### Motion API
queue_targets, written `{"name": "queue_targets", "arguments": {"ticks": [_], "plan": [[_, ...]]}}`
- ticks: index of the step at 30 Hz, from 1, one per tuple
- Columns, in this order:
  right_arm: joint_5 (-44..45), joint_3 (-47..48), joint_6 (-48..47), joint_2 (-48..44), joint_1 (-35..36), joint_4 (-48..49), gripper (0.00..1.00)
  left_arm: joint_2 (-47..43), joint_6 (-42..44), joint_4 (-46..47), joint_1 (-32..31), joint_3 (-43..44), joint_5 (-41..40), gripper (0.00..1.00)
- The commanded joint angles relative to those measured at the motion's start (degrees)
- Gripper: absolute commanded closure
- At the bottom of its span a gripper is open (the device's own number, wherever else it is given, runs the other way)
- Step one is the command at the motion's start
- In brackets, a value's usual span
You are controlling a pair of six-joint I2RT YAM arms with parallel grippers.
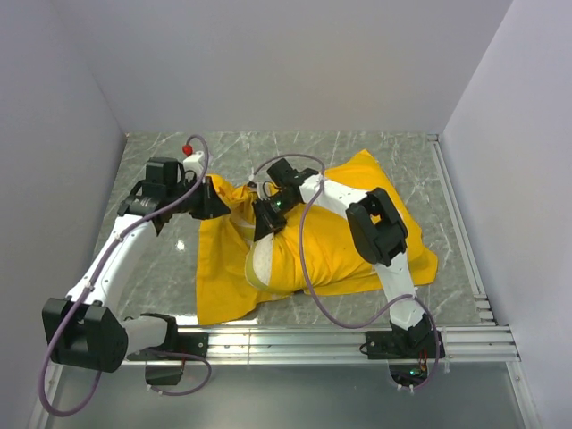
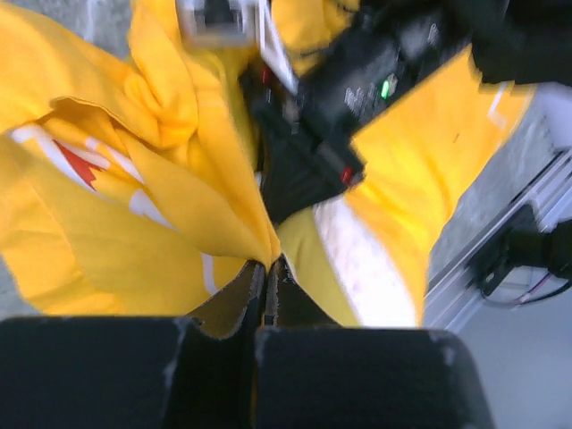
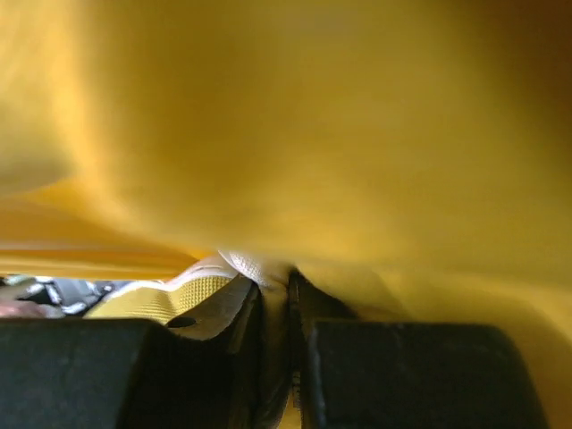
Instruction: Put the pillow into the pillowcase
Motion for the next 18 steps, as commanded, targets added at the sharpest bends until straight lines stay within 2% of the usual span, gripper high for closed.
{"name": "queue_targets", "arguments": {"ticks": [1,4,5,8,11,14,16,17,18], "plan": [[6.14,0.12,3.3,1.03,-4.59,-3.68,1.0,-4.86,8.01,-4.03,0.01,-1.57,2.35,1.0],[6.56,-3.56,12.6,-5.03,-7.23,4.66,1.0,-7.59,14.94,-8.77,0.01,-4.13,3.3,1.0],[9.35,-5.58,19.07,-9.4,-7.76,10.35,1.0,-7.86,18.37,-11.39,0.01,-4.13,4.01,1.0],[14.28,-12.53,28.24,-16.01,-7.94,16.8,1.0,-6.73,25.14,-16.24,-0.17,-3.08,10.94,1.0],[16.68,-14.21,33.98,-15.26,-7.77,22.26,1.0,-3.4,25.79,-18.89,-1.66,-1.32,16.22,1.0],[13.53,-9.48,33.04,-10.17,-6.19,21.31,1.0,-0.05,23.69,-17.32,-2.45,-0.27,16.32,1.0],[10.27,-7.09,30.4,-9.62,-5.31,18.15,0.88,1.1,22.36,-14.17,-2.45,0.17,15.36,1.0],[8.52,-7.0,26.82,-10.75,-5.13,17.18,0.63,2.15,20.96,-13.1,-2.37,0.26,14.57,1.0],[7.9,-6.92,24.7,-11.63,-5.3,13.52,0.47,2.77,20.43,-12.05,-2.28,0.52,14.39,1.0]]}}
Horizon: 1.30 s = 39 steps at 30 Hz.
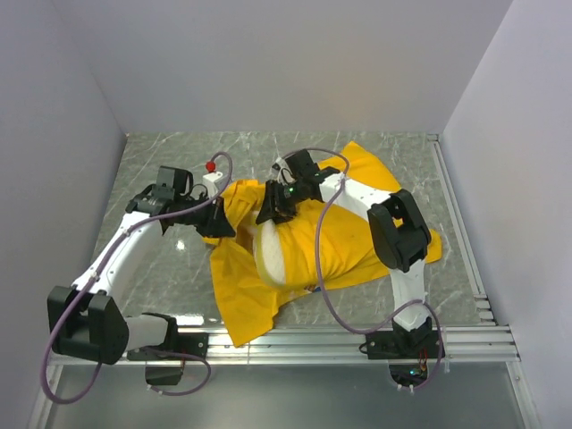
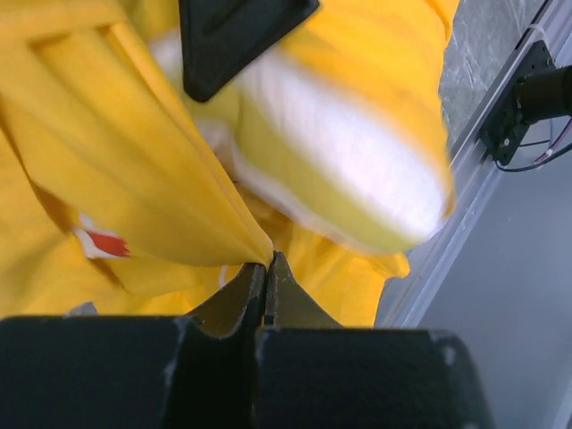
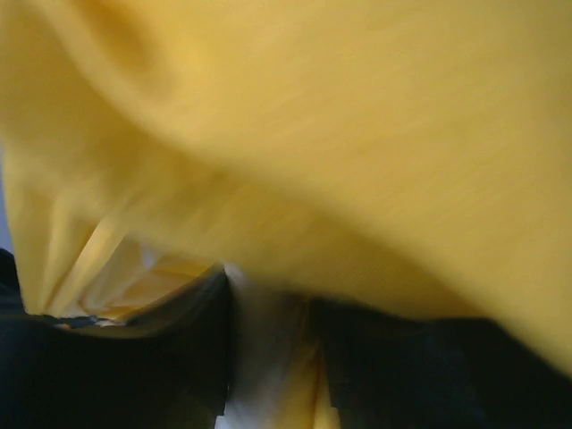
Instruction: Put the pillow into the pillowcase
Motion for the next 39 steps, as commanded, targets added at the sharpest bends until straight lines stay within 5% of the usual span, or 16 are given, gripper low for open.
{"name": "queue_targets", "arguments": {"ticks": [1,5,9,11,20,31,39], "plan": [[-0.82,3.44,-9.37,-2.15,-1.08,-2.53,0.39,1.28,-1.93,0.57,-0.33,2.4,3.37,1.0],[-4.09,3.36,-21.69,-11.09,-2.58,-13.7,0.08,4.36,-6.32,4.87,-0.07,1.62,3.72,1.0],[-5.51,2.14,-36.12,-18.75,-1.27,-27.04,0.04,6.38,-8.18,7.17,0.1,1.44,3.63,1.0],[2.44,-0.41,-40.87,-23.31,1.36,-28.65,0.03,7.0,-8.71,7.88,0.37,1.61,3.89,1.0],[31.04,-30.12,-40.19,-40.65,21.03,1.38,0.0,8.49,-14.86,10.17,3.01,0.65,6.35,1.0],[54.78,-23.19,-36.33,-32.32,38.98,6.06,0.0,8.59,-16.35,9.64,3.09,1.26,5.21,1.0],[62.78,-20.29,-36.86,-20.36,38.56,1.77,0.0,7.53,-15.21,7.53,3.09,1.35,5.48,1.0]]}}
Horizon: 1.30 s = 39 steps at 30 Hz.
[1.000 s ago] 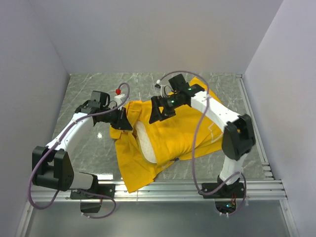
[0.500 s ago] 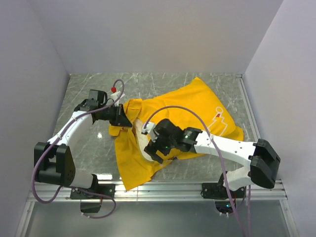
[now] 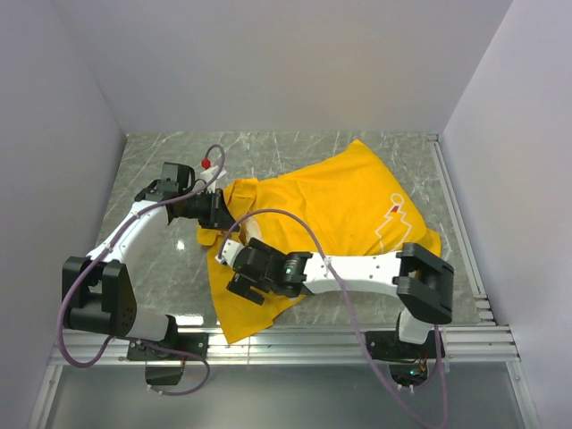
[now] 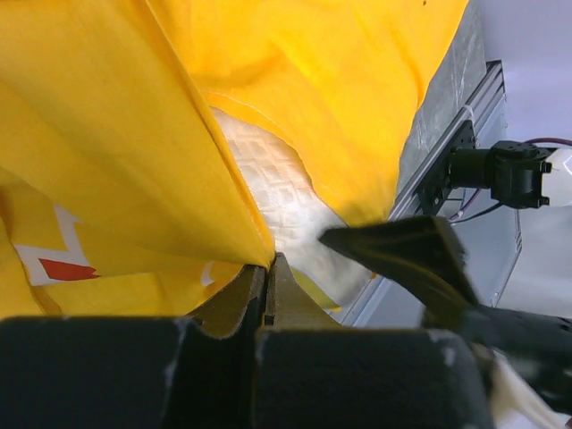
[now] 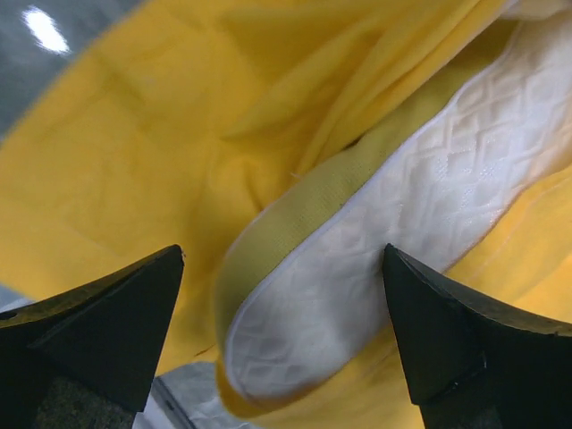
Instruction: Put the pillow into the pillowcase
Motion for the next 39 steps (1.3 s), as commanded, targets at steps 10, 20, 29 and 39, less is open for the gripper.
{"name": "queue_targets", "arguments": {"ticks": [10,20,29,39], "plan": [[-3.51,5.7,0.84,0.03,-7.43,-8.15,1.0,-2.81,3.05,-0.8,0.23,-1.33,4.07,1.0],[-10.12,5.36,23.77,-1.57,-25.81,8.07,1.0,-2.11,12.88,-11.95,0.23,0.25,16.19,1.0],[-8.62,8.34,38.55,14.23,-25.11,13.99,1.0,-2.9,10.79,-19.87,-0.12,5.24,29.46,1.0],[-17.41,10.54,51.47,27.17,-24.85,11.71,1.0,1.84,13.4,-31.26,-0.21,20.19,39.04,1.0]]}}
